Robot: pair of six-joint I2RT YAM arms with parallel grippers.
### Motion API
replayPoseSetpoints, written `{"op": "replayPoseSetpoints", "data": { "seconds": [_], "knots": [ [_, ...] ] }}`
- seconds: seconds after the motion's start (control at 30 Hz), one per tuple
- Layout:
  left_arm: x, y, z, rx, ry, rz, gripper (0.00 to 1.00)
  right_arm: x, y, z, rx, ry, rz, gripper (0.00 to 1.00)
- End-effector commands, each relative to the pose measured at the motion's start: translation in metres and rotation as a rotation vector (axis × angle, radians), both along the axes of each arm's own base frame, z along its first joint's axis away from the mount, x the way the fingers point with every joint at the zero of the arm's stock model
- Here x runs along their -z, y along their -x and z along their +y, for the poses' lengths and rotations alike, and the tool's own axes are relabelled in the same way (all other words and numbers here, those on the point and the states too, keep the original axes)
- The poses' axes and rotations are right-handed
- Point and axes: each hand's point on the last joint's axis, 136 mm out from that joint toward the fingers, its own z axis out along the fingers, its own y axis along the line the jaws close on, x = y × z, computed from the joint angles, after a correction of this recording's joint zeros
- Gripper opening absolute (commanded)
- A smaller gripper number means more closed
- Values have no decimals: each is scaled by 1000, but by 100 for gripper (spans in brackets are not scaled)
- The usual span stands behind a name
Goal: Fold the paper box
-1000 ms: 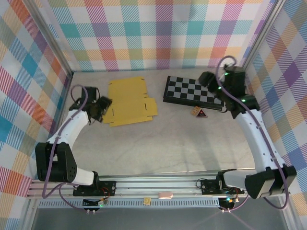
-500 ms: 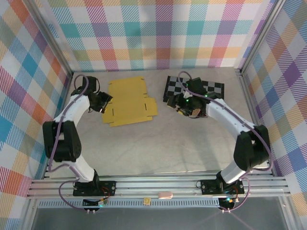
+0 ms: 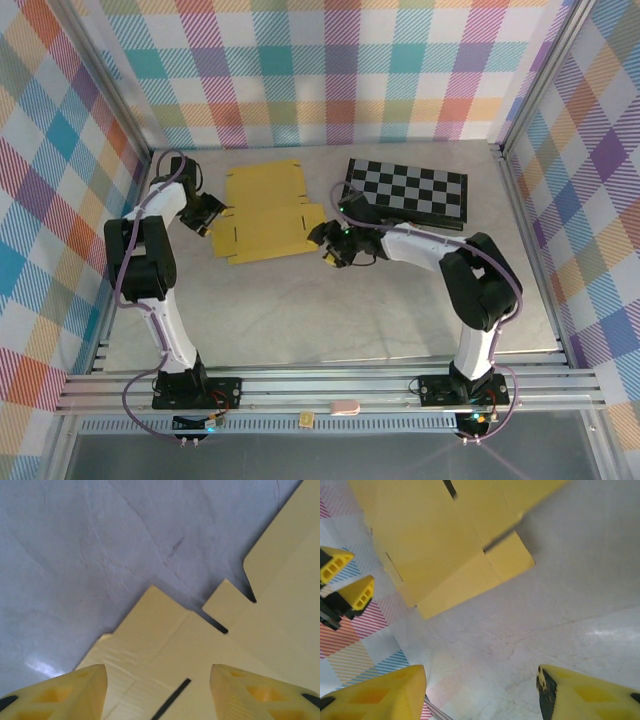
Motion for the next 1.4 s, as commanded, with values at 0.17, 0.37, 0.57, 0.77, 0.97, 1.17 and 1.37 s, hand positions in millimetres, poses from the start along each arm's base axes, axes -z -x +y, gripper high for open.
{"op": "replayPoseSetpoints", "data": {
  "seconds": [0.17, 0.37, 0.57, 0.77, 0.97, 1.17, 1.37],
  "knots": [
    [9, -49, 1, 103, -10, -87, 58, 7, -4, 18, 108, -66, 42, 60],
    [31, -44, -16, 138, 49, -56, 59, 9, -2, 9, 130, -43, 38, 61],
    [47, 1, -39, 159, 51, 28, 57, 12, 1, 2, 143, -29, 41, 61],
    [45, 51, -37, 121, -26, 102, 55, 4, 2, -6, 147, -23, 22, 61],
    [-15, 52, -43, 81, -41, 13, 59, -8, 7, -16, 123, 16, -24, 61],
    [-51, 28, -71, 104, 53, -70, 59, 0, 11, -29, 151, 6, -44, 61],
    [-19, 13, -64, 158, 12, 13, 59, 13, 1, -28, 188, -25, -53, 61]
  ]
}}
